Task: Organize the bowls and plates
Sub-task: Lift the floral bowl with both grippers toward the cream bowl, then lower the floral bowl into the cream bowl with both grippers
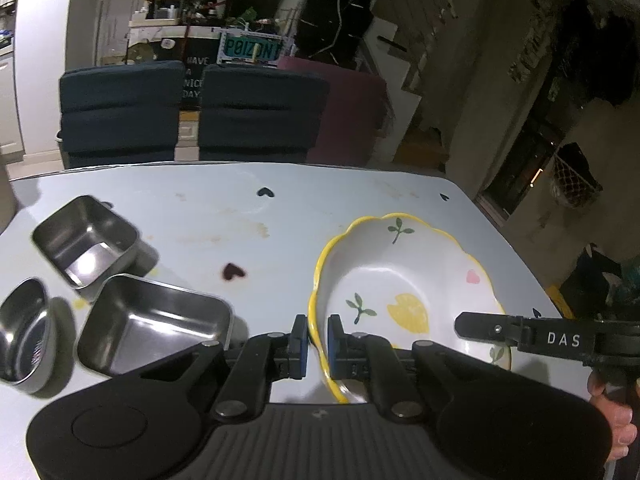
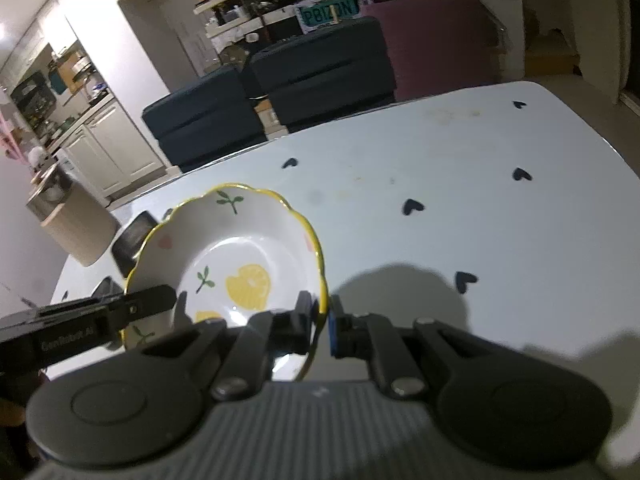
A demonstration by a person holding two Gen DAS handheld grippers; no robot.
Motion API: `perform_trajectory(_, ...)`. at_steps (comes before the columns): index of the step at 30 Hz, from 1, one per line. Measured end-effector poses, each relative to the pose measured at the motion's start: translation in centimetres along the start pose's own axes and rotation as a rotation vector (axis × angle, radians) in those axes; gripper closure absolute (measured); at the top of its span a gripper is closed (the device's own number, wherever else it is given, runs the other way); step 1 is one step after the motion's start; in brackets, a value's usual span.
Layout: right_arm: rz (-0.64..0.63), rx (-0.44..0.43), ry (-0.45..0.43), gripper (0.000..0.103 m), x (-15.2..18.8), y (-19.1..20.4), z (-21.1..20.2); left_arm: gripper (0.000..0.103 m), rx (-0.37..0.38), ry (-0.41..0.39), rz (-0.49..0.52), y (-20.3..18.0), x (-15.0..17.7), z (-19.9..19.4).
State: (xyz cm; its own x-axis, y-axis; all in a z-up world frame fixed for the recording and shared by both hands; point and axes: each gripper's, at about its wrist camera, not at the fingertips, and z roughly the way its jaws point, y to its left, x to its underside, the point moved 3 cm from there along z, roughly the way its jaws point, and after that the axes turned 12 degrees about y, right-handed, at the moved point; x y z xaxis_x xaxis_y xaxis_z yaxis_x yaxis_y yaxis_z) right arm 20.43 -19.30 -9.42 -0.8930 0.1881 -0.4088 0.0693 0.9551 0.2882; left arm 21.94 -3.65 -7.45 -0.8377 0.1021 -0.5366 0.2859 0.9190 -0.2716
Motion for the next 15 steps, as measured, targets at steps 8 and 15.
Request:
perform_trajectory(8, -0.045, -0.042, -0.016, 0.094, 1.1, 3.0, -0.5, 0.093, -0.028, -0.047, -0.026, 2.1, 1.9, -3.5)
perform_trajectory(15, -0.071, -0.078, -0.007, 0.094, 1.8, 5.0, 0.1, 0.093, -0.049, -0.059, -0.053, 4.3, 4.0, -5.5)
